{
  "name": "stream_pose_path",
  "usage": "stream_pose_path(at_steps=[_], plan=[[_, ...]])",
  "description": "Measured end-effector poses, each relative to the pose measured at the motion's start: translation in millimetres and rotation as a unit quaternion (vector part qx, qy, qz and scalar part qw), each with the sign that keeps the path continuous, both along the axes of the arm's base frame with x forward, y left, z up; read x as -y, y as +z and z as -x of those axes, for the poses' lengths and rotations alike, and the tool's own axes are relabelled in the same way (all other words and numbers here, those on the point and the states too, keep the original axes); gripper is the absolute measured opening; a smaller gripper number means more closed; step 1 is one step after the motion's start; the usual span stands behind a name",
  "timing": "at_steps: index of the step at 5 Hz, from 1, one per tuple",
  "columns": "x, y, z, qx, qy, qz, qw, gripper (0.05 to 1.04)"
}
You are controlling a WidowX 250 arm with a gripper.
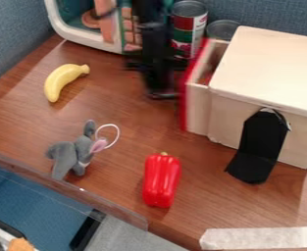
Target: Close the drawer
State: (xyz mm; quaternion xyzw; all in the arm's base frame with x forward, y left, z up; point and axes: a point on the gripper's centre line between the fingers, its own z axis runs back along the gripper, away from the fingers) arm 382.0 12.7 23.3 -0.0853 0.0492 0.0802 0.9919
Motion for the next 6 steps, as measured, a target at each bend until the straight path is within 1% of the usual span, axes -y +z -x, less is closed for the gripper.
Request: stream_pose_path(at_steps=[1, 2, 3, 4, 5, 6], plan=[[29, -1.8, 0, -0.004, -0.026, 0.003, 0.9996, 0.137], [32, -3.5, 2, -0.007, -0.026, 0.002, 0.9996, 0.183], [30, -10.1, 11, -0.022, 0.008, -0.002, 0.9997, 0.424], [11, -6.9, 12, -0.019, 0.057, -0.009, 0.9982, 0.74], [-7, 17.4, 13, 0.01, 0.064, -0.019, 0.9977, 0.987], [-13, 42.2, 15, 0.045, 0.064, -0.038, 0.9963, 1.003]])
